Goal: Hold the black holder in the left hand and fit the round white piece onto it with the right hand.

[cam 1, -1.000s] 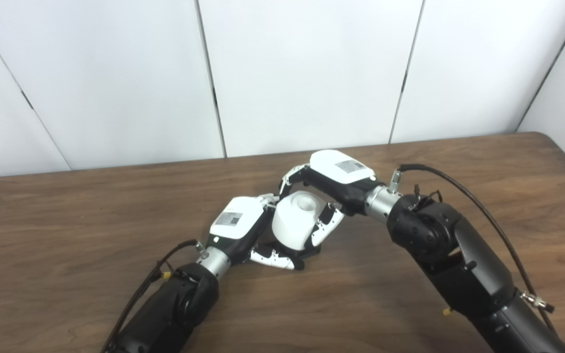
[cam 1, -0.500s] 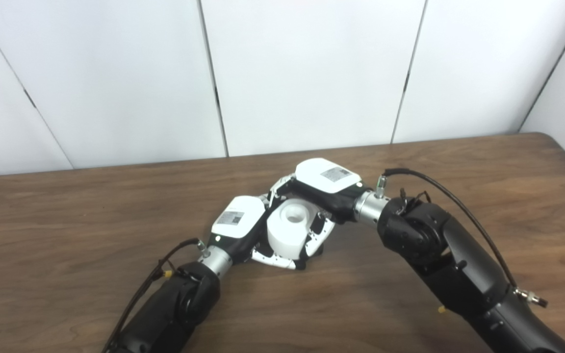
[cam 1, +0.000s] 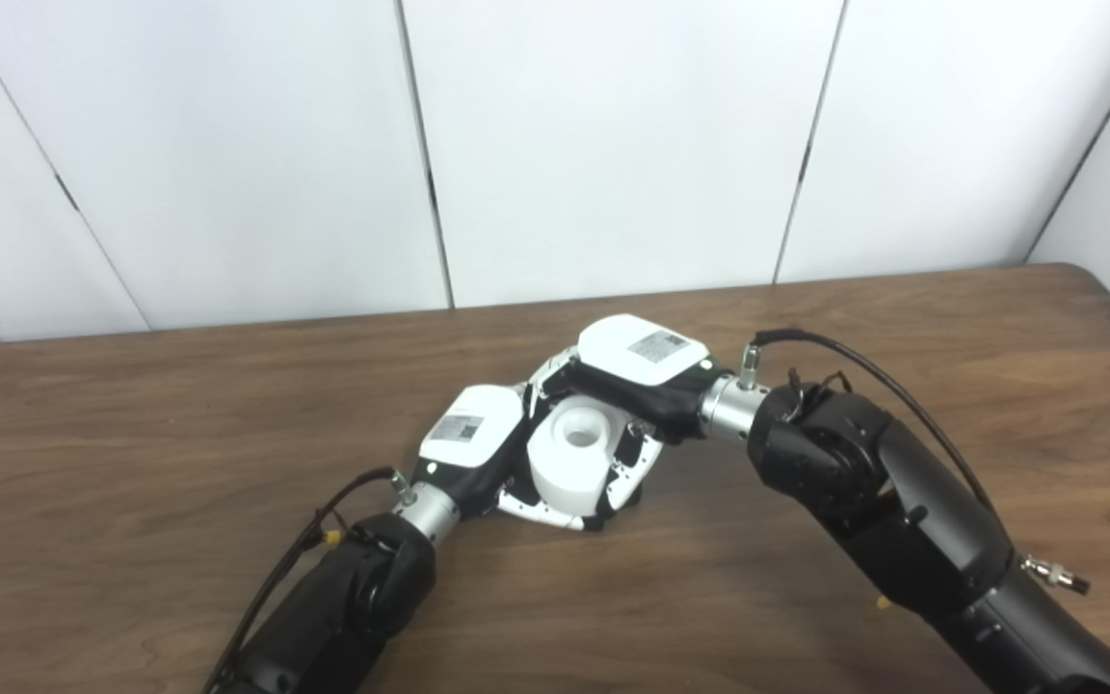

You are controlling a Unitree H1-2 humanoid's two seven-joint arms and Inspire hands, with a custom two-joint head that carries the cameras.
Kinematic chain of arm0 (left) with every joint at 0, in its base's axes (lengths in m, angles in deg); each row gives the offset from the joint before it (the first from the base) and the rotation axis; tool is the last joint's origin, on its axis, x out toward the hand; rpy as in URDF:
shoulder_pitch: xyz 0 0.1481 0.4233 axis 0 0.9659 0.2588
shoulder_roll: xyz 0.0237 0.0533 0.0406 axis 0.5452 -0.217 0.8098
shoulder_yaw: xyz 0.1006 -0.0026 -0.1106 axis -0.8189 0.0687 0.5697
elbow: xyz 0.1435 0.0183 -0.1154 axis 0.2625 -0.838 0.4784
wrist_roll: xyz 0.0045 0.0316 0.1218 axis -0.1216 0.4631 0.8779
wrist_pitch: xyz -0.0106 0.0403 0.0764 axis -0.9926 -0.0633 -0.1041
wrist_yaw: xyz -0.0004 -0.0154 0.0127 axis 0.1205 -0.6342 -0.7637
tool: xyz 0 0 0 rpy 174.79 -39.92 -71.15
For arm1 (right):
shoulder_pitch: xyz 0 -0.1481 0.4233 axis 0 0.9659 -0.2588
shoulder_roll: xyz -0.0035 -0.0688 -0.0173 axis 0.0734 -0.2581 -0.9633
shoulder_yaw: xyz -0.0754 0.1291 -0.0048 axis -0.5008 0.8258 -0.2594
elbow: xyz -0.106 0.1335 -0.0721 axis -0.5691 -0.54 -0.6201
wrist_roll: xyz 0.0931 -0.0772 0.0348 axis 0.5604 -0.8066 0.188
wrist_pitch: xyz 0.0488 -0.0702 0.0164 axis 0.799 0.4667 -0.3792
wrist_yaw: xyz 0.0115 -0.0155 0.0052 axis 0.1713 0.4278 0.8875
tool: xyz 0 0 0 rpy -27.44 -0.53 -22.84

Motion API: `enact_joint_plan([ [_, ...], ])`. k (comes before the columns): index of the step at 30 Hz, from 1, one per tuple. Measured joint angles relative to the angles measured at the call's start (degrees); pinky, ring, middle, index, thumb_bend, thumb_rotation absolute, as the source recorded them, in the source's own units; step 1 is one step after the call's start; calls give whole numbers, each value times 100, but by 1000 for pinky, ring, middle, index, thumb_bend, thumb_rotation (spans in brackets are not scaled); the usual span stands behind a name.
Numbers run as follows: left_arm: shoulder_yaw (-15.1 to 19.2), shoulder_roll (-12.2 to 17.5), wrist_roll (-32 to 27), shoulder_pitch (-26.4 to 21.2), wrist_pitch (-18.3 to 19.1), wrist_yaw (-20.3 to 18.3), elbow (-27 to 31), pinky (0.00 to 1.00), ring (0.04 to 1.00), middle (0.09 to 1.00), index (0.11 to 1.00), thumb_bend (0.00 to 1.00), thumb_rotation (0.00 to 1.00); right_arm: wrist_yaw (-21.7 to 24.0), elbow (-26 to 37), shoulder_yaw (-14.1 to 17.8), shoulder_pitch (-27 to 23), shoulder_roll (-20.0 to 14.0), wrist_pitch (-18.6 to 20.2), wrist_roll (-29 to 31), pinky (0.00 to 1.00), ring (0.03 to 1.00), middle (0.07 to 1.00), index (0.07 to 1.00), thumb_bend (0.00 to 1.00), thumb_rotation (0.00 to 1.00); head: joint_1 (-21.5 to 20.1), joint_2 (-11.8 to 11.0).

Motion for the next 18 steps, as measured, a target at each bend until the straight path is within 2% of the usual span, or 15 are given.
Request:
enact_joint_plan([
  [6, -3, 3, 0, -3, -5, 1, 0, 805, 877, 842, 541, 999, 311, 1, 0, 14, 0, -22, 3, 43, 726, 810, 778, 481, 522, 142, -26, 9],
  [14, -1, 24, -3, -17, -26, 1, 2, 786, 866, 835, 493, 977, 249, 94, -7, 140, 12, -49, 16, 173, 715, 804, 774, 481, 524, 140, -62, 0],
  [15, -2, 24, -2, -18, -27, 1, 2, 789, 868, 836, 489, 755, 166, 100, -6, 166, 19, -49, 28, 185, 719, 805, 773, 481, 524, 140, -62, 0],
  [16, -2, 26, -2, -20, -27, 1, 1, 791, 869, 838, 487, 641, 123, 108, -6, 203, 33, -49, 53, 187, 721, 805, 773, 481, 523, 140, -62, 9],
  [18, -3, 30, -7, -18, -31, 1, 1, 793, 871, 840, 485, 547, 88, 127, -3, 290, 69, -53, 118, 193, 725, 805, 771, 481, 523, 140, -62, 9],
])
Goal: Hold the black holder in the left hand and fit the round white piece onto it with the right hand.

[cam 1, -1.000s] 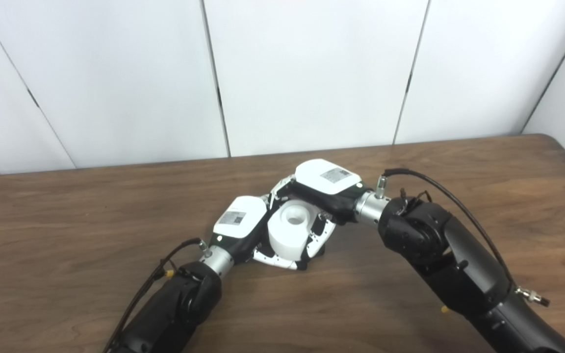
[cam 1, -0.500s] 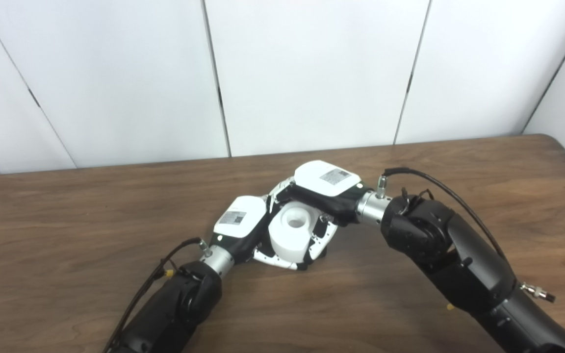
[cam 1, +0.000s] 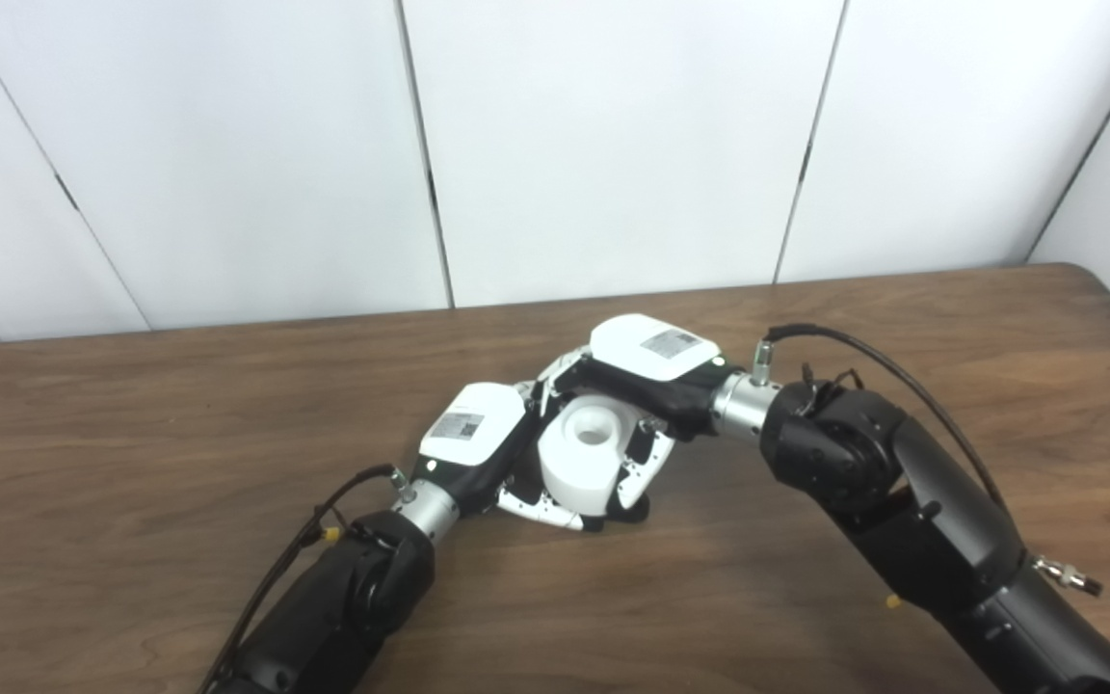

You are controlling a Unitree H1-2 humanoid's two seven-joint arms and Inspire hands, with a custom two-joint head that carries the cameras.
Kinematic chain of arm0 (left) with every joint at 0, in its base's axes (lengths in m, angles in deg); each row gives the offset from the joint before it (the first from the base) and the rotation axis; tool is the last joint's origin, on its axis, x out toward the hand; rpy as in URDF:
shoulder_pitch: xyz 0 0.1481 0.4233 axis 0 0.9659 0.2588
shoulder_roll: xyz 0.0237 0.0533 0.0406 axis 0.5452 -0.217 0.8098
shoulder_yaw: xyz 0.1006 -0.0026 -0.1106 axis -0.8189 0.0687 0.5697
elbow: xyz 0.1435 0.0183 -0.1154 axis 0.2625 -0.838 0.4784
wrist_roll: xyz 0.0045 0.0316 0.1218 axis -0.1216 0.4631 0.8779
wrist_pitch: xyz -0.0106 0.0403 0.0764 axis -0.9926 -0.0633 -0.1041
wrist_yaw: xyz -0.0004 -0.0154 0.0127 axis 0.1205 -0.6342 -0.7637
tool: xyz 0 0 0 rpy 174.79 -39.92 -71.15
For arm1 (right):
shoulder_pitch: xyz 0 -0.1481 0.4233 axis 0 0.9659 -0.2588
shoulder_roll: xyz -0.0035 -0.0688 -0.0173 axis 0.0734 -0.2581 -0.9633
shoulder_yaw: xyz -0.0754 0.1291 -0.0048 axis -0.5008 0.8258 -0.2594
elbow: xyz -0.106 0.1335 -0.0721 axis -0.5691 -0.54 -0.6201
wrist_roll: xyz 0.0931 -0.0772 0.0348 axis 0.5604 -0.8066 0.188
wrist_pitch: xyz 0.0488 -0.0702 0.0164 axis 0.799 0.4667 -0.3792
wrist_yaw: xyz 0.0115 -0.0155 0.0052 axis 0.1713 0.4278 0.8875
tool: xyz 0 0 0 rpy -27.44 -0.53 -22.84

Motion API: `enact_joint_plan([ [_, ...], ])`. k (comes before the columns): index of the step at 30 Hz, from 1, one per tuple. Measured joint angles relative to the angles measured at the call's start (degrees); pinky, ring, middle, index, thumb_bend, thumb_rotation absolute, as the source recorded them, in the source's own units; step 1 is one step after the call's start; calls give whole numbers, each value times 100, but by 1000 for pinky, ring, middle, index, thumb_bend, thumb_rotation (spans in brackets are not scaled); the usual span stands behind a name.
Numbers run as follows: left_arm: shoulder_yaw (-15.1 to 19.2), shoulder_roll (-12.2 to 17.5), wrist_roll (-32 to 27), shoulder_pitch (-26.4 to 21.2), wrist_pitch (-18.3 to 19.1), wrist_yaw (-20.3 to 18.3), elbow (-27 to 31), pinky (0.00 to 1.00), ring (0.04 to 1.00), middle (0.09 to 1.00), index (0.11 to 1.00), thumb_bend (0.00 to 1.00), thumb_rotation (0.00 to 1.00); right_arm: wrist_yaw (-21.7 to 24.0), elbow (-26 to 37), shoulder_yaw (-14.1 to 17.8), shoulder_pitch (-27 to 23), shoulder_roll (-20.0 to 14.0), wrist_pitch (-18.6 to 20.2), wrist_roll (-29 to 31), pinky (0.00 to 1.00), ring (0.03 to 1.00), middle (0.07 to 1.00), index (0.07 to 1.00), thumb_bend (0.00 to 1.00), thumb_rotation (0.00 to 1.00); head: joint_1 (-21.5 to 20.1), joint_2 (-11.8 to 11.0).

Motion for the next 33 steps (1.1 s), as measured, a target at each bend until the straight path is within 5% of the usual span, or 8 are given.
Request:
enact_joint_plan([
  [33, -19, 44, -141, 19, -63, -1, 1, 805, 877, 833, 477, 523, 75, 15, 47, 120, 90, 8, 150, -2, 723, 800, 771, 482, 522, 142, 9, 35],
])
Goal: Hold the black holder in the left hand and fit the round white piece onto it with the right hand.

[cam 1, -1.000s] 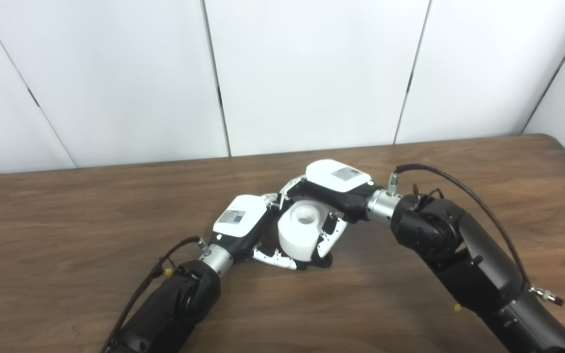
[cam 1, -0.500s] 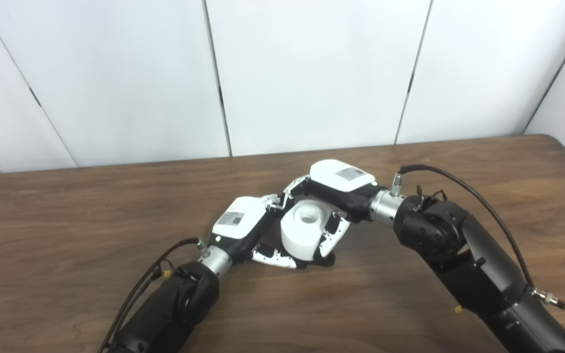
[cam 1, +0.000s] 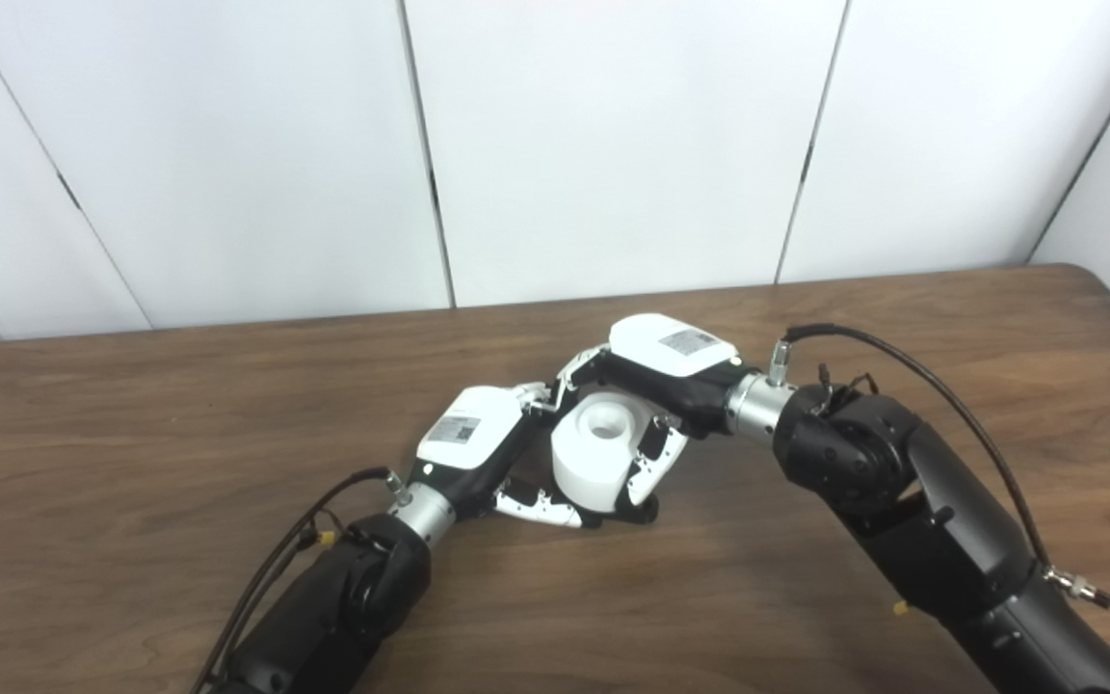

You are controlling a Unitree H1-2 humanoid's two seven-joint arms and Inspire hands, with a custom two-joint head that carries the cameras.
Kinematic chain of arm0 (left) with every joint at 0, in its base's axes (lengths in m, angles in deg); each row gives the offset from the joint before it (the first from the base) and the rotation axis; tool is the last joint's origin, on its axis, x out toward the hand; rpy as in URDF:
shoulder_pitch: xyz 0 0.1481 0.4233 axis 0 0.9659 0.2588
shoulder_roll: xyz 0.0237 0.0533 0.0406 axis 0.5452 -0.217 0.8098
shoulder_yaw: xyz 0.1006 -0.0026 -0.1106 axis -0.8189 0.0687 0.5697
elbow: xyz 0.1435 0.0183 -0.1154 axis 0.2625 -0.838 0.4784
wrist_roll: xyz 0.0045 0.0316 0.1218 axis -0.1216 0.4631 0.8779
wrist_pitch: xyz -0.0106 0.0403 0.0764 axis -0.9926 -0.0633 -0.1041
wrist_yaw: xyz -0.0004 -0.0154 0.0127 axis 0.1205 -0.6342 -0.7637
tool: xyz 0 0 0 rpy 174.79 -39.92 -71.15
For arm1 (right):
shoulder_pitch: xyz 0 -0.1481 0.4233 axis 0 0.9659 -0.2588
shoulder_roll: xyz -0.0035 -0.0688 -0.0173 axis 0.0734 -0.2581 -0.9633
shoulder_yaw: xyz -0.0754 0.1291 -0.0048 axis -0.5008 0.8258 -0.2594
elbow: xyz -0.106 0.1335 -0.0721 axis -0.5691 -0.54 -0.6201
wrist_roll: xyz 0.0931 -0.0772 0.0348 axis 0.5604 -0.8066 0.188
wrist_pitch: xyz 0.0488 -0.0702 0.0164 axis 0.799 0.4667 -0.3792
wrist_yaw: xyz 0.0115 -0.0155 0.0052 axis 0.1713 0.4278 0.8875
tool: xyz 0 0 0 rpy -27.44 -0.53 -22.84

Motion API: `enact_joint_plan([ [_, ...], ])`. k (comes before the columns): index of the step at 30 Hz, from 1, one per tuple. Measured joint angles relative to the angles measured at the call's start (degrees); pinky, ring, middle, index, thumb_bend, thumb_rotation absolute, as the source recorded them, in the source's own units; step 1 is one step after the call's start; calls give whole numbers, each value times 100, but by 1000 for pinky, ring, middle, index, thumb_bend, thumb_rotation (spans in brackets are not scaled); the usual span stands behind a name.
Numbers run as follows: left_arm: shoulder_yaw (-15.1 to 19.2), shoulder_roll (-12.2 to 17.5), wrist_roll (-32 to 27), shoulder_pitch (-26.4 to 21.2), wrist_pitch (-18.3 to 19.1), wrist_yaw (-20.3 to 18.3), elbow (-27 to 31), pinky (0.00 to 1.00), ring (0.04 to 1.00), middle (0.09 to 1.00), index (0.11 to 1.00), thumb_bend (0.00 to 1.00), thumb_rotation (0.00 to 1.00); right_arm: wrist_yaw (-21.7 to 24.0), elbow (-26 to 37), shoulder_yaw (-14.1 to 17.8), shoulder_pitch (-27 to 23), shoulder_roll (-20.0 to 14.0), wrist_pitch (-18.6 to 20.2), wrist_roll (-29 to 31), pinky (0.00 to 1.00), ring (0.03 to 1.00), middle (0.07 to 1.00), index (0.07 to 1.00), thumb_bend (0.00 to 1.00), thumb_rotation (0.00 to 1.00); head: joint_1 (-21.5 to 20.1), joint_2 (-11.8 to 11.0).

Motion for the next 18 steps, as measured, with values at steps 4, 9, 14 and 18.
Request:
enact_joint_plan([
  [4, -7, 3, 7, -7, 0, 0, 0, 801, 874, 830, 477, 523, 75, -3, 1, 0, 0, 3, 20, -14, 704, 793, 769, 482, 523, 142, -9, -9],
  [9, -5, 8, -5, -7, 0, 0, -2, 815, 878, 833, 477, 524, 74, -48, 5, 23, 26, 19, 21, -48, 708, 793, 768, 482, 523, 140, 0, -9],
  [14, -4, 13, -63, -7, 0, -33, -1, 832, 881, 838, 478, 524, 74, -61, 43, 99, 84, 41, 57, -46, 706, 791, 768, 482, 522, 140, 0, -9],
  [18, -5, 15, -70, -12, -1, -38, -1, 798, 867, 830, 477, 524, 74, -26, 56, 146, 84, 37, 75, -46, 705, 789, 763, 481, 522, 140, 0, -9],
])
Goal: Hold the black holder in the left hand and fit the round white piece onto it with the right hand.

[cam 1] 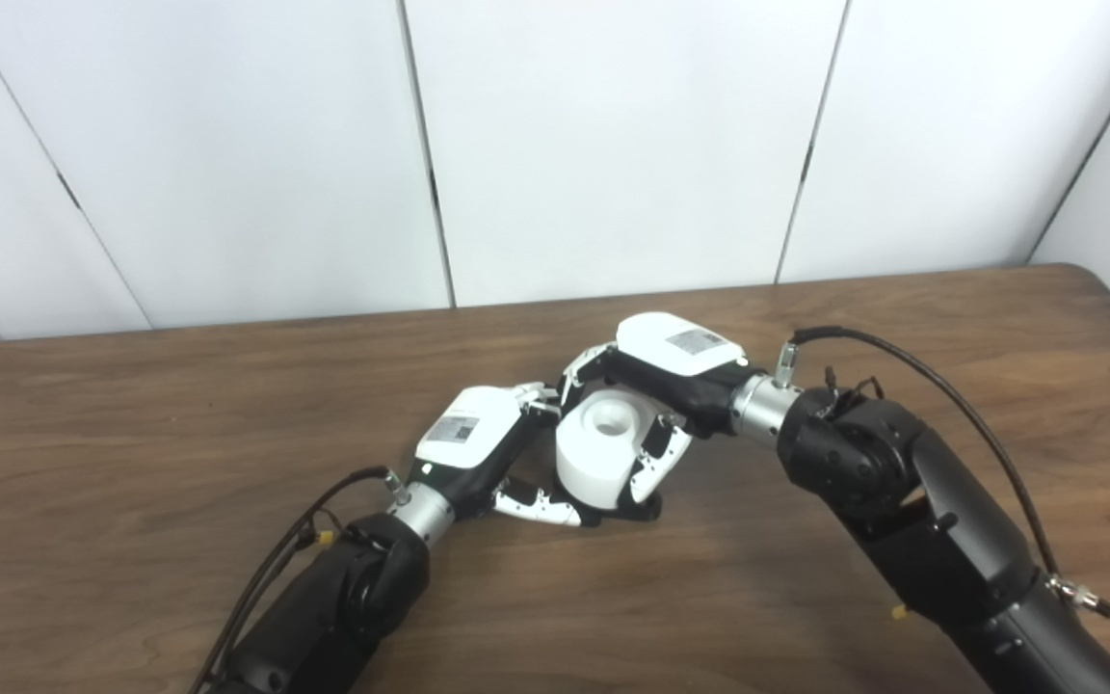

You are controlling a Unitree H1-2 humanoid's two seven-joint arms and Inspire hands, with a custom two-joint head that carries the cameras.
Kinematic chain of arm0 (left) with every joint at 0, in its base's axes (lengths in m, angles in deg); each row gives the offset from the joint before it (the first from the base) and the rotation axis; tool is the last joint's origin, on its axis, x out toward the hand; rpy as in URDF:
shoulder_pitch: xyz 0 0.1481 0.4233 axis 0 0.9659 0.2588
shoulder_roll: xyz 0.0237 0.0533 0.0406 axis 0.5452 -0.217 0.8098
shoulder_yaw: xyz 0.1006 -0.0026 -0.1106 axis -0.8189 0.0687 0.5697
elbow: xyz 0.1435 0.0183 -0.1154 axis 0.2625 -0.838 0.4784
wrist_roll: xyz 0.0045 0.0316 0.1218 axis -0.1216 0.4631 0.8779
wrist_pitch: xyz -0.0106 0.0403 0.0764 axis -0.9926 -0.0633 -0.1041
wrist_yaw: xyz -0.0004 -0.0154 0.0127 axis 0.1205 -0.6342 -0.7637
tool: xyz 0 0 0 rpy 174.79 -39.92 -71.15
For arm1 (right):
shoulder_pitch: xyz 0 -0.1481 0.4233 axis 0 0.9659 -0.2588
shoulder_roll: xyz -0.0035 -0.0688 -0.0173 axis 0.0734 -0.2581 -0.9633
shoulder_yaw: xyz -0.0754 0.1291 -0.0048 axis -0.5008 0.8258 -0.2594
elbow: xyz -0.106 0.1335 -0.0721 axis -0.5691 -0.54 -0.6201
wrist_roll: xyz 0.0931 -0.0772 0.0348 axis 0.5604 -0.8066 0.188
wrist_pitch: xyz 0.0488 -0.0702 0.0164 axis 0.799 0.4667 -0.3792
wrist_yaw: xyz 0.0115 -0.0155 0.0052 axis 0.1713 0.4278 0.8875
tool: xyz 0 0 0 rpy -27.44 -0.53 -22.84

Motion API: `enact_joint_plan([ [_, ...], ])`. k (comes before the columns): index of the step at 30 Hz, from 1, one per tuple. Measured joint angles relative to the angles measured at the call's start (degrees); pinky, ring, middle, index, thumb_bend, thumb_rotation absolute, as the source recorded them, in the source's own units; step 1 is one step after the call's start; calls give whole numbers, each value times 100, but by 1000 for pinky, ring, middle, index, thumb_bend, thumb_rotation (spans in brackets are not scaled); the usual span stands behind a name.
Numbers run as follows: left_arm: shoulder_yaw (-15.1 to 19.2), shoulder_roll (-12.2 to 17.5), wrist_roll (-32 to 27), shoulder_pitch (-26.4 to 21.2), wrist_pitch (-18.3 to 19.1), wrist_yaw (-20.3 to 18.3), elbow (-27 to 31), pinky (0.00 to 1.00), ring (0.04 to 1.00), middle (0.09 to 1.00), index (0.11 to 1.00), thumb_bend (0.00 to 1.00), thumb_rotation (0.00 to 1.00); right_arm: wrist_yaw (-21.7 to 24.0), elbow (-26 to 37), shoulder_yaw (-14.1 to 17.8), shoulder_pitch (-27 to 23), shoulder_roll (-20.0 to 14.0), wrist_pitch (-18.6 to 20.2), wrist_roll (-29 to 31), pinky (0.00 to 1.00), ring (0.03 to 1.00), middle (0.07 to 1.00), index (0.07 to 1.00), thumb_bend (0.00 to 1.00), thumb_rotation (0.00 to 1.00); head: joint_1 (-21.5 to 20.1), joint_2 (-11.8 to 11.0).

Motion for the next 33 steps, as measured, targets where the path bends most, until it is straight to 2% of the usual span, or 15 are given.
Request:
enact_joint_plan([
  [10, 1, 13, 46, -11, 0, 7, 4, 804, 870, 830, 478, 524, 75, 102, 47, 26, 0, -4, 57, -25, 717, 795, 778, 489, 524, 150, 18, 9],
  [11, 1, 13, 46, -11, 0, 7, 4, 804, 869, 830, 478, 524, 75, 191, 101, 21, 0, -7, 122, -27, 724, 802, 792, 584, 692, 212, 9, 9],
  [12, 1, 14, 46, -10, 0, 7, 5, 804, 869, 830, 478, 524, 75, 280, 143, 12, -5, -14, 174, -27, 734, 813, 810, 671, 794, 260, 9, 9],
  [14, 2, 15, 46, -10, 0, 6, 7, 808, 872, 833, 478, 524, 75, 508, 211, -13, -38, -32, 339, -34, 745, 834, 842, 813, 919, 320, 9, 9],
  [16, 1, 16, 46, -9, 0, 6, 11, 798, 867, 832, 478, 523, 75, 701, 218, -51, -62, -57, 423, -34, 740, 842, 856, 887, 977, 333, 17, 17],
  [21, 2, 17, 67, -12, -2, 25, 8, 797, 868, 833, 478, 523, 76, 835, 223, -59, -67, -56, 570, -33, 755, 851, 871, 930, 1000, 334, 9, 18],
  [33, 0, 17, 65, -11, -2, 25, 9, 794, 869, 830, 477, 524, 75, 871, 223, -56, -90, -56, 584, -31, 766, 857, 873, 923, 997, 312, 9, 18],
])
